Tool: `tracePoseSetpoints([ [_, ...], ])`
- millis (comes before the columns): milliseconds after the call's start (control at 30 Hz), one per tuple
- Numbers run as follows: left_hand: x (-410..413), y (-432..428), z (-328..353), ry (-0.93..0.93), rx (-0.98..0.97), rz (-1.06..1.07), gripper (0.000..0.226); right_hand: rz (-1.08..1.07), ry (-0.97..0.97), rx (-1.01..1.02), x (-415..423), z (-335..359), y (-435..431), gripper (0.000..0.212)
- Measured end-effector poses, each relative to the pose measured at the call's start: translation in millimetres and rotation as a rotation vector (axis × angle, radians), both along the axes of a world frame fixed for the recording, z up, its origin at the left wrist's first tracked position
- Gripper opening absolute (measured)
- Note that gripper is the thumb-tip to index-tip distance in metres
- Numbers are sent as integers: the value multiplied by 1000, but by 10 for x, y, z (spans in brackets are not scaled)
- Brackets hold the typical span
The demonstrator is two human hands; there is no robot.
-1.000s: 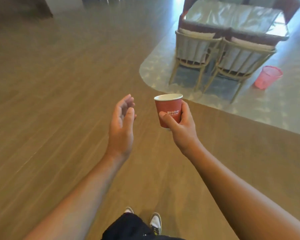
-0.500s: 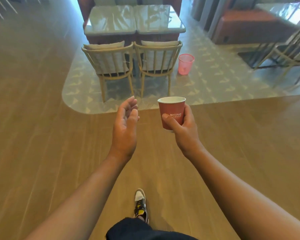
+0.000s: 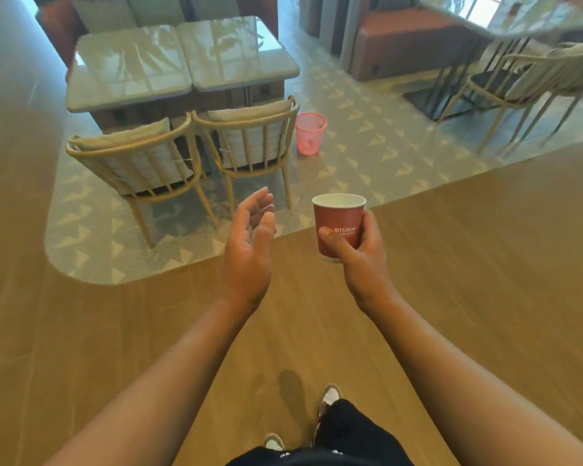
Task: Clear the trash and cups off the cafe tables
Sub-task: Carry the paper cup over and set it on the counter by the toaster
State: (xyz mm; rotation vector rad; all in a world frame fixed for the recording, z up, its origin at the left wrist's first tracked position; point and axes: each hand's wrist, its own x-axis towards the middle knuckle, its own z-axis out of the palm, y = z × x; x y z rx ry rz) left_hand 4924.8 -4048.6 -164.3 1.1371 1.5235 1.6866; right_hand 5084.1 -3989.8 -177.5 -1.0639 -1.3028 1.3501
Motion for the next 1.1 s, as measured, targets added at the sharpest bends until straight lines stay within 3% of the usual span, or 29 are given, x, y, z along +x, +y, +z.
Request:
tracePoseSetpoints([
  [167,21,908,-82,-7,-21,-60,37,-32,20,10,29,-94,863,50],
  [233,140,1827,-156,8,-38,-51,38,-59,11,0,143,-215,1762,48],
  [333,152,2176,-141,4,-34,-69,38,-50,21,10,185,-200,2106,51],
  [500,317,3486,-42,1,-43,-45,36,-59,17,-22,450,-176,3363,61],
  [800,532,5356,-75,-20,-46,-93,51,-144,35,-33,763,-171,5088,74],
  [1100,447,7333,-348,23,-21,-163,39,-154,24,-35,621,-327,6956,67],
])
